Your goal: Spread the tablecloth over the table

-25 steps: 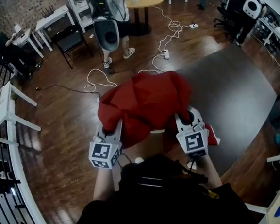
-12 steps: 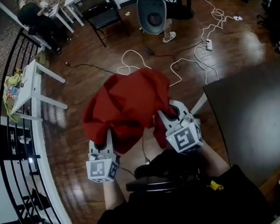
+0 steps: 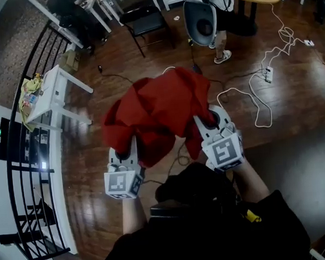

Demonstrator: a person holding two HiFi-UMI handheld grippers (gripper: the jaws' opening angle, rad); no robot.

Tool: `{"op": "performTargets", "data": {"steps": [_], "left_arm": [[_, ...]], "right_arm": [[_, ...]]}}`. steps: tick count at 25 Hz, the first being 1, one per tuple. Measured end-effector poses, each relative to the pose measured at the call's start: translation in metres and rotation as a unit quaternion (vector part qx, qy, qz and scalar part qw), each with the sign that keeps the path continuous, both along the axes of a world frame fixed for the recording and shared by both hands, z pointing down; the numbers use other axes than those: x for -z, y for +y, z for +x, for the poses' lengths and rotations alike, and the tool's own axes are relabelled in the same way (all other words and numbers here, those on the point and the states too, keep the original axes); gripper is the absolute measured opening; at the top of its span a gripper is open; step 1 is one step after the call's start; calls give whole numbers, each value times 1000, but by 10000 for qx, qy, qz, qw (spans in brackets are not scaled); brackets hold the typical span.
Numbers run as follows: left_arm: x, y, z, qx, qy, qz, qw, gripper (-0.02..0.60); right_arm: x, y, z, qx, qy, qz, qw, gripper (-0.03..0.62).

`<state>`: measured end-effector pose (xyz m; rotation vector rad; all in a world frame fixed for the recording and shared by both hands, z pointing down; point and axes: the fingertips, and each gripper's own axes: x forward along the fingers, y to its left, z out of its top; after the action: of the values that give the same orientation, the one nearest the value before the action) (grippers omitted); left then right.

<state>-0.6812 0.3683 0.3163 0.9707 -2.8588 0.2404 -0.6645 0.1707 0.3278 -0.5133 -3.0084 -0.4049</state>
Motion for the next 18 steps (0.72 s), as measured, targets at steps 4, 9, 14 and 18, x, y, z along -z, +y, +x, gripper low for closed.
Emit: {"op": "performTargets", "data": {"steps": [4, 9, 14, 18], "left_arm": [[-5, -79, -36, -709, 133, 135, 9973, 40], [-11, -192, -73, -1790, 214, -55, 9836, 40], [-25, -316, -107, -2886, 328, -174, 9567, 40], [-44, -420, -128, -3877, 458, -279, 9202, 40]], "right_arm": [[-3, -79, -11, -718, 82, 89, 9973, 43], [-12, -198, -4, -2197, 226, -525, 9739, 43], [-29, -304, 25, -3440, 301, -522, 9370, 43], [-39, -384, 38, -4571, 311, -602, 8868, 43]]}}
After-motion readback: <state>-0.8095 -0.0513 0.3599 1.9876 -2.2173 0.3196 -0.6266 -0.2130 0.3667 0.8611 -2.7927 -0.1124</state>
